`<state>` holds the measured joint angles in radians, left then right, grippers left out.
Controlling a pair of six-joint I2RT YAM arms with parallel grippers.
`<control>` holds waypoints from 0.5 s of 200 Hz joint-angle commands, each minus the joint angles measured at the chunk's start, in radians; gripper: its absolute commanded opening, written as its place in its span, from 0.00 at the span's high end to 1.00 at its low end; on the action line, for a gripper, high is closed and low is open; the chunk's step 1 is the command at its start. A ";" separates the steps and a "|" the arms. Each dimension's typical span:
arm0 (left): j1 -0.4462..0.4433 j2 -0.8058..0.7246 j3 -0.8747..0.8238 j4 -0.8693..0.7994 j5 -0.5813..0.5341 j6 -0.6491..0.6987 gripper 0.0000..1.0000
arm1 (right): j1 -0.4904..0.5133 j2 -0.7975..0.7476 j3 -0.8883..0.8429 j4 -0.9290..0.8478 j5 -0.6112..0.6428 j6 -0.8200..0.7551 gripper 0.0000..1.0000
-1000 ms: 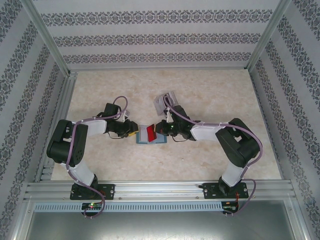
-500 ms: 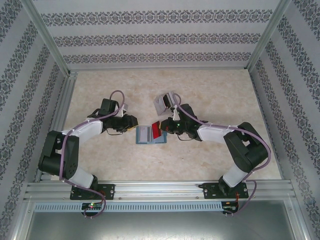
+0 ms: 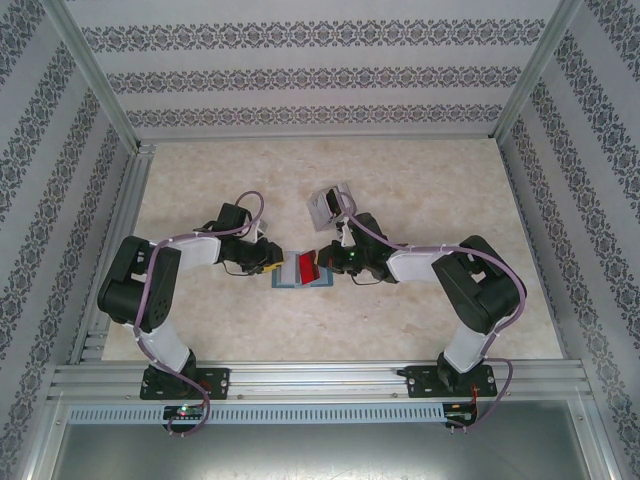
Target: Put the credit cards into the card holder
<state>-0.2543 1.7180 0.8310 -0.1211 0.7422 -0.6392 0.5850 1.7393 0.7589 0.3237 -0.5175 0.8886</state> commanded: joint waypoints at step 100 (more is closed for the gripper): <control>-0.010 0.011 -0.037 0.009 -0.014 0.020 0.79 | 0.031 0.094 0.072 0.059 0.050 0.008 1.00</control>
<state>-0.2543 1.7290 0.8215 -0.0910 0.7544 -0.6388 0.5873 1.8149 0.7944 0.3573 -0.5121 0.8917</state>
